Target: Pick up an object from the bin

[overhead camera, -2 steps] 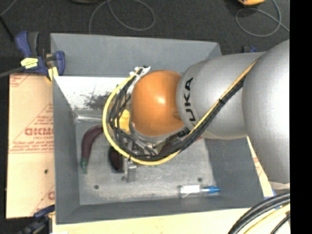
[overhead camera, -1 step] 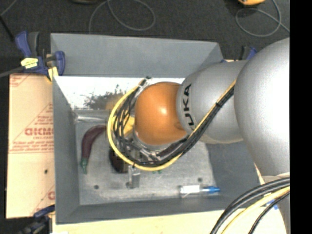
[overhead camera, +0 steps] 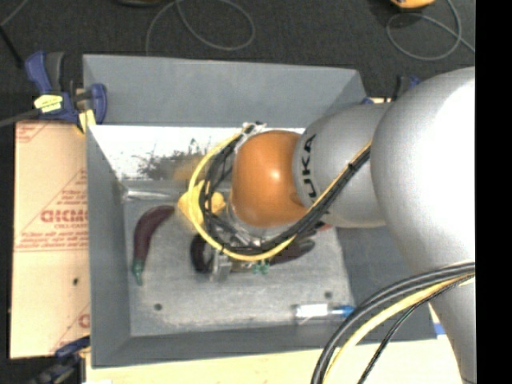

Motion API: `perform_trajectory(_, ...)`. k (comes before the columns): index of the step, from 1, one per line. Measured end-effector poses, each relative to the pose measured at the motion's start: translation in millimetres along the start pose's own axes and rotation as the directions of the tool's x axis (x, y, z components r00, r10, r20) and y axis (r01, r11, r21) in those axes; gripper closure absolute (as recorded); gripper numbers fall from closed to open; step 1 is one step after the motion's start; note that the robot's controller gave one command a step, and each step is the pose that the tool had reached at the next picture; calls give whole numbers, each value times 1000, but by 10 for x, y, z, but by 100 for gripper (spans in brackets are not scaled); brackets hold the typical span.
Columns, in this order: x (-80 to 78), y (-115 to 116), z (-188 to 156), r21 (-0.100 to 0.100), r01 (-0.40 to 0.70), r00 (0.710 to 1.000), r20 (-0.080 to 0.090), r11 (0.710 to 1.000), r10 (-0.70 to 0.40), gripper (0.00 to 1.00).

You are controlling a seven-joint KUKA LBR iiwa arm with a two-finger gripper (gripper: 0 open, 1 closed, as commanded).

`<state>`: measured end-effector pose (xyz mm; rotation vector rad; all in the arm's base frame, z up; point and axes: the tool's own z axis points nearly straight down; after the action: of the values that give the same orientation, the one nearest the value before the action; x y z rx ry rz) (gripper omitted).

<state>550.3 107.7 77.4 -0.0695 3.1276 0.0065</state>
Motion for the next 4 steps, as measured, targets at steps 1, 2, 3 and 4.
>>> perform_trajectory(1, 0, 0, 0, 0, -1, 1000, 0, 1000, 1, 100)
perform_trajectory(2, -24, -4, -34, -1, -29, 1000, 1, 1000, 29, 100)
perform_trajectory(3, -186, -64, 40, -2, -89, 996, 5, 996, 89, 100)
perform_trajectory(4, -205, -141, 61, -4, -190, 982, 3, 982, 190, 100)
